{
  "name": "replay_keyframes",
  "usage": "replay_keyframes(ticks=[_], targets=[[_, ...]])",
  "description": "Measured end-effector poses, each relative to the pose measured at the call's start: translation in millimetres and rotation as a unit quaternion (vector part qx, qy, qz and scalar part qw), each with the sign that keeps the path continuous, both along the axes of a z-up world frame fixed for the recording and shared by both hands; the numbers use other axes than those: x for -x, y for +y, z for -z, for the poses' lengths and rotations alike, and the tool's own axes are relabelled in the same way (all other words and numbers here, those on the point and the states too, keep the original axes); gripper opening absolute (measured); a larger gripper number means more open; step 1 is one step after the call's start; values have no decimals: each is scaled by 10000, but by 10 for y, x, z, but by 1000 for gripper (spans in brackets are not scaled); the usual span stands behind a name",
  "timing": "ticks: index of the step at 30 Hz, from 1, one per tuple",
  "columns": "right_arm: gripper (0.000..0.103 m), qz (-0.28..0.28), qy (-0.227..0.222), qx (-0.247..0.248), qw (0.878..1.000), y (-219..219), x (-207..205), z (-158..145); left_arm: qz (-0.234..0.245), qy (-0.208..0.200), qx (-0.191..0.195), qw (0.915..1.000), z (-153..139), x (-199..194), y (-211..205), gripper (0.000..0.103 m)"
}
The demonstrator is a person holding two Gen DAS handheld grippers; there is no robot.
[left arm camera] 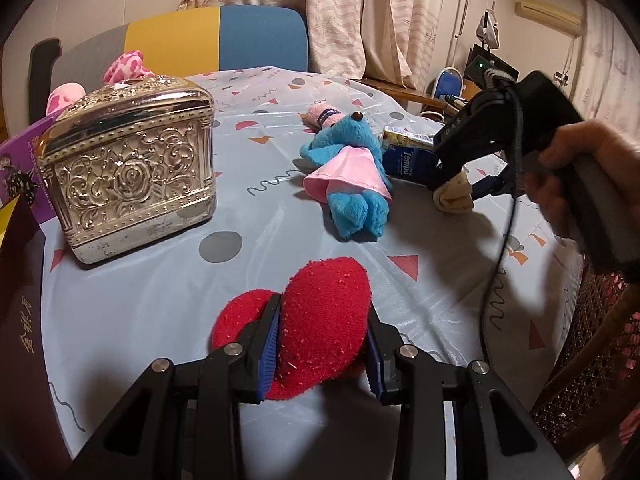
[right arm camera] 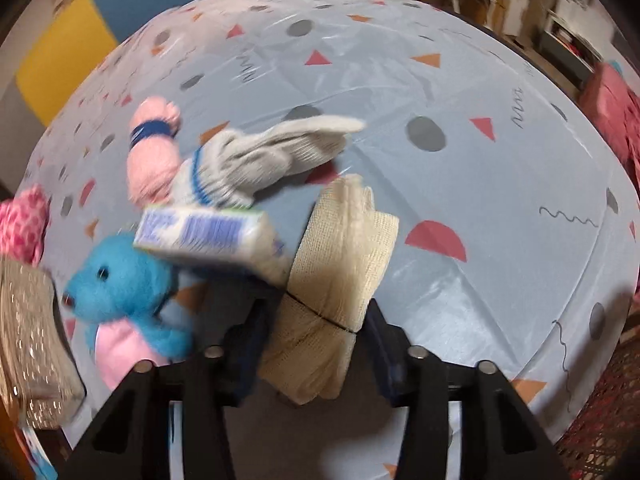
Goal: Organize soft objects
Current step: 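Grasp the beige mesh roll on the table with the right tool, then release the red plush in the gold tray with the left tool while the right holds the roll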
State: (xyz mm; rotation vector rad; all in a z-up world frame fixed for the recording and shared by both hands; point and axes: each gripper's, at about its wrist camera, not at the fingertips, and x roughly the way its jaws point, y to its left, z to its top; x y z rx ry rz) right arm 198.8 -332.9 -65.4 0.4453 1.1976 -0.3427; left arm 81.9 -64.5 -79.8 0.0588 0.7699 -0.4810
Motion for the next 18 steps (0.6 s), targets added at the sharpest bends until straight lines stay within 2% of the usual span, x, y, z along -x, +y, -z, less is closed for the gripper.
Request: replay_keyframes(ticks=[3, 7, 10, 18], targets=[[44, -522, 155, -240, 9982, 191, 126, 3, -14, 2, -1, 10000, 0, 10, 4, 38], [45, -993, 82, -343, 9944, 401, 324, 20, -9, 18, -40, 10000, -13, 19, -5, 35], [45, -1057, 0, -380, 9937, 442, 368, 34, -7, 51, -132, 9999, -38, 25, -21, 34], [45, -1313, -43, -220, 9911, 561, 349, 41, 18, 329, 3, 9995, -172, 150, 33, 32]])
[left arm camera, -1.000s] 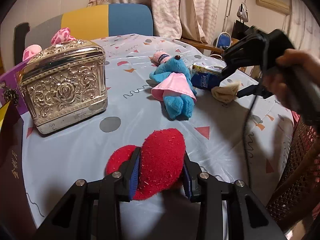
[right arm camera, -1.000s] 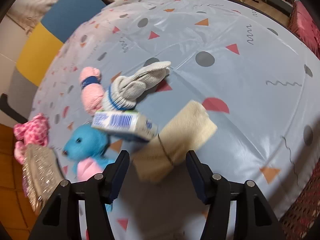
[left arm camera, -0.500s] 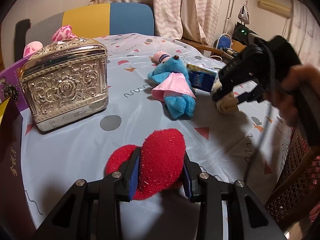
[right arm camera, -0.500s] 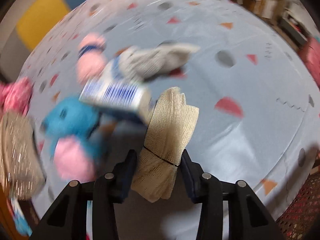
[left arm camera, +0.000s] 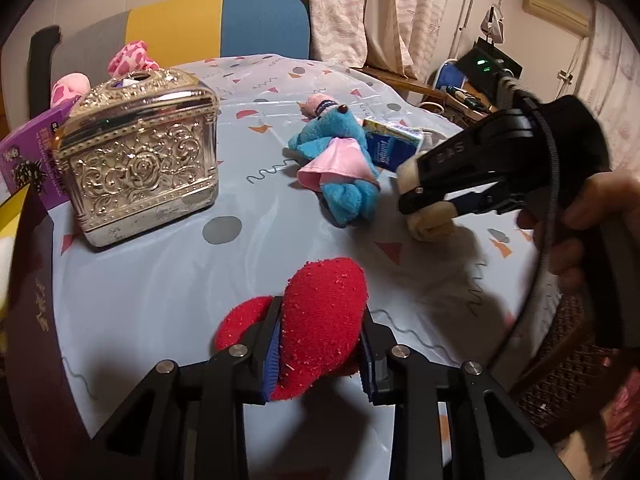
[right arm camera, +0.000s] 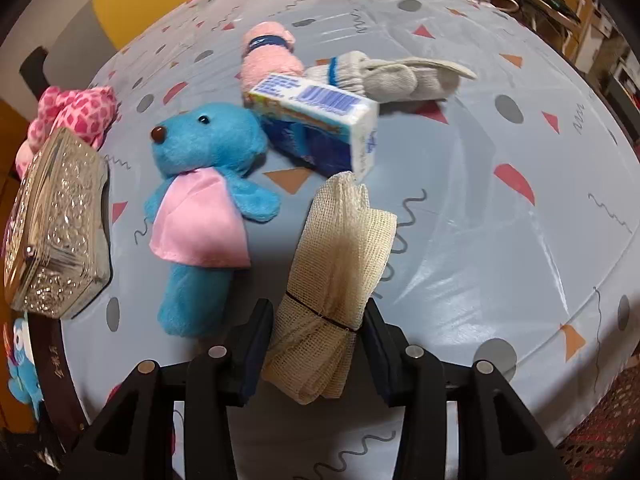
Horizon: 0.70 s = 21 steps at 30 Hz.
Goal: Organize soft objects
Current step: 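Release the red plush in the gold tray with the left tool while the right holds the roll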
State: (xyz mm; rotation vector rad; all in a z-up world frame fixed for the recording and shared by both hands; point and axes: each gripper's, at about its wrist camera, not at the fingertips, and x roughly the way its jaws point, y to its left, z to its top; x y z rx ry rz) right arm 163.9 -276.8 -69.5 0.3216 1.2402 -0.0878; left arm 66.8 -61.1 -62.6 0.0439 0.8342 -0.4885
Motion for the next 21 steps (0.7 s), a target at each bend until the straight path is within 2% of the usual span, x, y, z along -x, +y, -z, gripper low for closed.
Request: replay_keyframes(ticks=[5, 9, 13, 16, 19, 21], targets=[[45, -142, -32, 14, 9999, 51, -49, -10, 63, -121, 212, 9997, -271, 177, 87, 32], [45, -299, -59, 46, 9995, 128, -56, -16, -152, -246, 514, 9983, -584, 282, 339, 32], [45, -420, -66, 95, 9991, 270, -175, 28, -685, -351, 765, 9941, -857, 318, 775, 32], [45, -491, -69, 101, 9987, 315, -206, 39, -1260, -390, 894, 9872, -1002, 362, 1234, 32], [45, -534, -68, 102, 9985, 339, -226, 45, -1910, -472, 858, 9767, -1088, 450, 1741, 32], [45, -571, -68, 103, 9983, 361, -237, 48, -2373, -479, 819, 9668, -1099, 549, 2094, 32]])
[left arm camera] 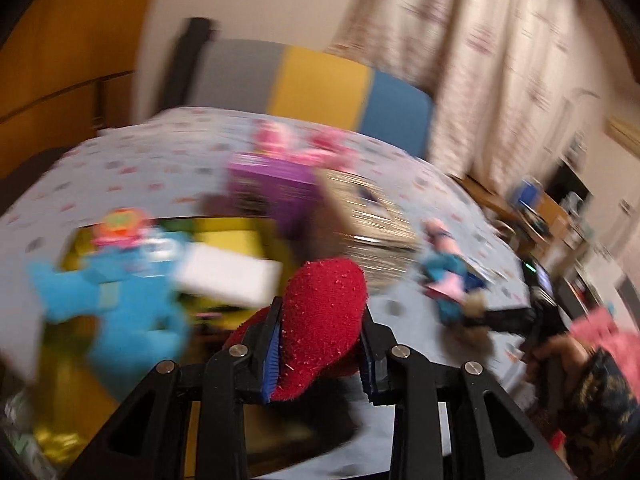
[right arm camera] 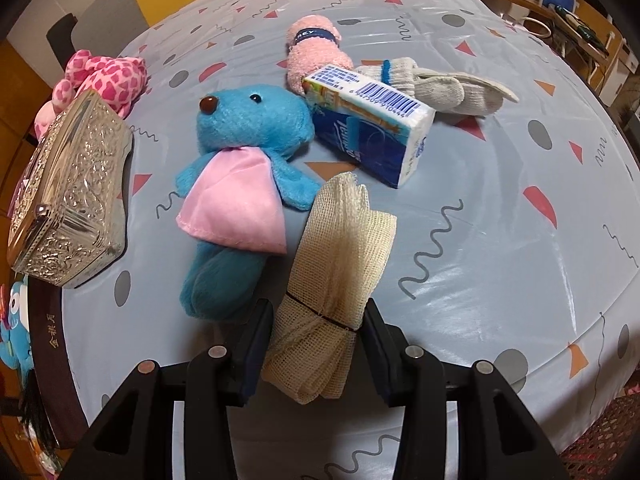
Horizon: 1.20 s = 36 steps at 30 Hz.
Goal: Organize soft objects
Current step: 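Release the red plush in the gold tray with the left tool while the right holds the roll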
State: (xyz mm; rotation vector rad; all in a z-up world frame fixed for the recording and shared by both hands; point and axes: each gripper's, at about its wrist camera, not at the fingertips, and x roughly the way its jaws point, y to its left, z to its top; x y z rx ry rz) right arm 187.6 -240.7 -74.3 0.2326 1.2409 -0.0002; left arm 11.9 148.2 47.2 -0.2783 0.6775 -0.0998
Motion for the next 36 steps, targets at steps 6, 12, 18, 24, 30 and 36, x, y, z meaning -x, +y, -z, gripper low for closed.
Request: replay_keyframes(ticks=[6, 12, 18, 24, 30, 36], targets=[[45, -98, -7, 35, 9999, 36, 1, 0, -1259, 390, 17, 9913, 197, 292, 888, 32], [45, -145, -11, 58, 9999, 62, -12, 10, -1896, 803, -90, 9785, 467, 442, 1253, 32], [45, -168, -20, 85, 9998, 50, 13, 11, -2035, 1031, -35, 9736, 681, 452, 1337, 36], [45, -159, -18, 60, 9999, 32, 21, 15, -2046, 1050, -174, 9730, 700, 423, 1299, 42], [45, -172, -18, 71, 9998, 20, 24, 10, -2283, 920, -706, 9667, 589, 453, 1251, 50], [45, -213, -19, 91, 9997, 42, 32, 4, -2325, 853, -882, 9648, 476, 447, 1150, 61]])
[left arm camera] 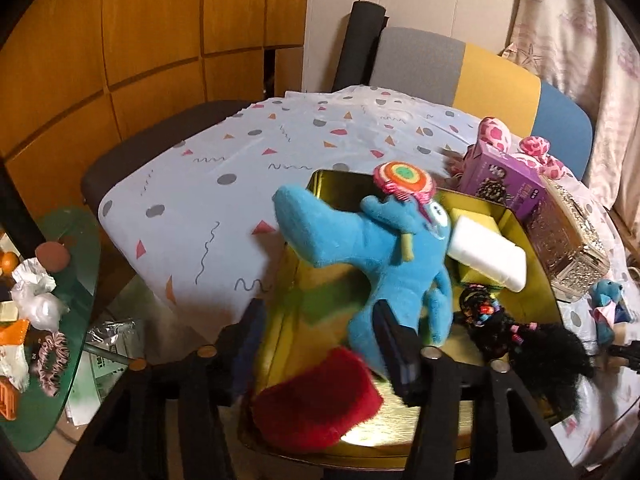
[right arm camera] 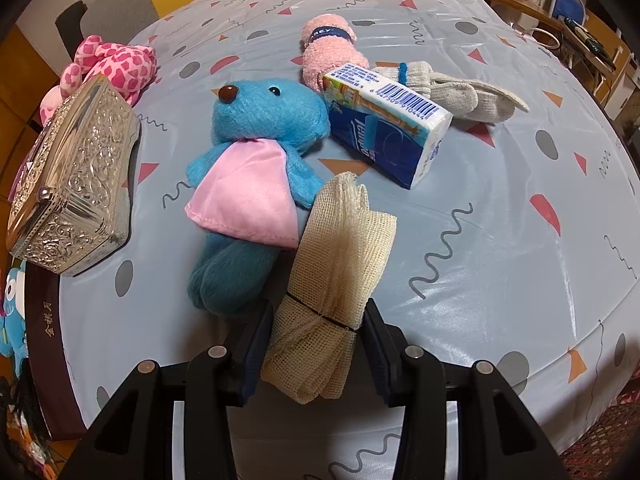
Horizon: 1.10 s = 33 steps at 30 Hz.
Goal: Organize soft objects
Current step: 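Release the red plush in the gold tray with the left tool while the right holds the roll, then carry the beige mesh roll into the gold tray and release it with the right tool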
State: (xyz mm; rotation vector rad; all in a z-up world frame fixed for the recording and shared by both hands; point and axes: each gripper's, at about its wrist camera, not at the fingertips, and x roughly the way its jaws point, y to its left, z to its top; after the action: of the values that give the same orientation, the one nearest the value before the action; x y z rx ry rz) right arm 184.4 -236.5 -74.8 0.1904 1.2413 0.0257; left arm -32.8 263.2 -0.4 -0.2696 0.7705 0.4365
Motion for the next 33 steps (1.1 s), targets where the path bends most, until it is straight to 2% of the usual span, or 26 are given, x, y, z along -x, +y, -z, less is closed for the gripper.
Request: replay_keyframes(ticks=[2, 4, 18, 29, 33], targets=[[45, -40, -1, 15, 10000, 23, 6, -2, 38, -58, -70, 10000, -53, -9, -67, 62], [45, -74, -2, 14, 10000, 40, 17, -4, 80, -72, -126, 9999, -83, -25, -125, 68], [44, -217, -66, -423, 9988, 106, 241, -44, 314, -7, -169, 9994, -48, -89, -345, 76], [42, -76, -352, -859, 9957, 73, 577, -169, 347, 37, -99, 9993, 19, -105, -353, 76], [42, -264, -616, -1008, 9926, 126, 770, -366, 261, -22, -52, 9996, 13, -94, -307, 76]])
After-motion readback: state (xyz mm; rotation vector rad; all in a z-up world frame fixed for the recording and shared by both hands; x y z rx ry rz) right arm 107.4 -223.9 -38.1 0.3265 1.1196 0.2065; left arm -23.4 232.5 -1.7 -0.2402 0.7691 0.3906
